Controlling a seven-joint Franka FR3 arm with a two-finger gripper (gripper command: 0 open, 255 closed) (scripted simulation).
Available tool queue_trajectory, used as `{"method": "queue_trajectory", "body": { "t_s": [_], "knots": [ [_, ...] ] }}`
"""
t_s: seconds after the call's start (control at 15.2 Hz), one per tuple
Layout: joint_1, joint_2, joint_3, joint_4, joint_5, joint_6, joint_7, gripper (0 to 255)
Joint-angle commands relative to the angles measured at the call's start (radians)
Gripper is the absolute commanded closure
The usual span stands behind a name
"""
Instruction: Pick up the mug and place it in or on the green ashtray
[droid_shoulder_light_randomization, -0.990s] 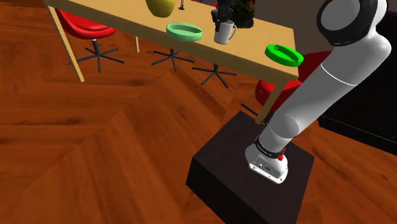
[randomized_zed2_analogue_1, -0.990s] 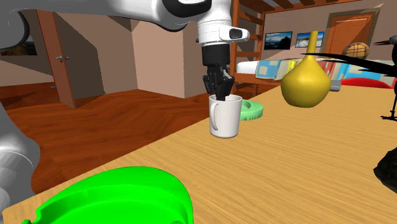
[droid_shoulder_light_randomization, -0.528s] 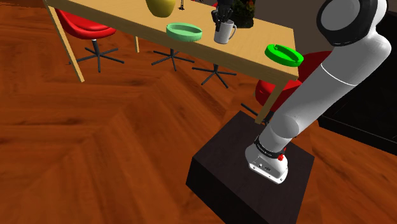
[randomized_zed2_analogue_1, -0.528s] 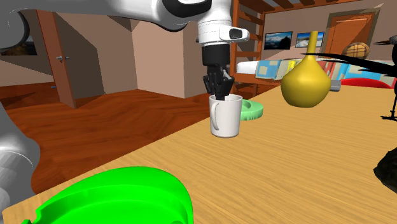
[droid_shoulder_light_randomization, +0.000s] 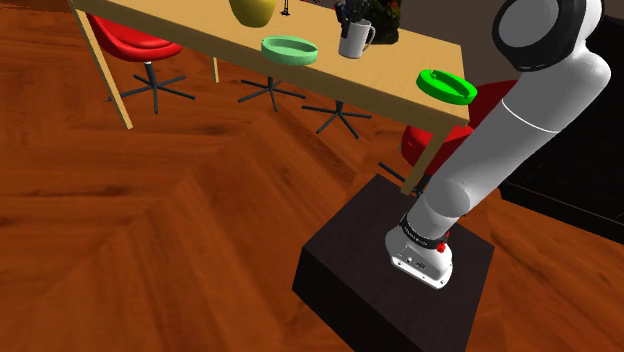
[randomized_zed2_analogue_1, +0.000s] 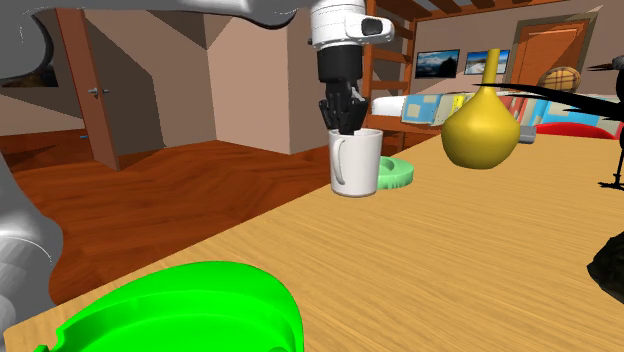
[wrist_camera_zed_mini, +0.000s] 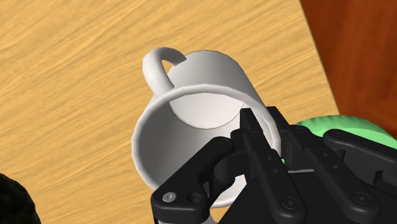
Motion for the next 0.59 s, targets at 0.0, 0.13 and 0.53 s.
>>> {"method": "queue_trajectory", "body": {
  "t_s": [0.0,0.13,0.53],
  "knots": [
    [-0.001,0.011,-0.001,0.044,0.002,-0.033,-0.004,255],
    [-0.001,0.022,-0.002,0.085,0.004,-0.063,-0.007,255],
    [-0.003,0.063,-0.004,0.218,0.011,-0.156,-0.018,255]
  ]
}}
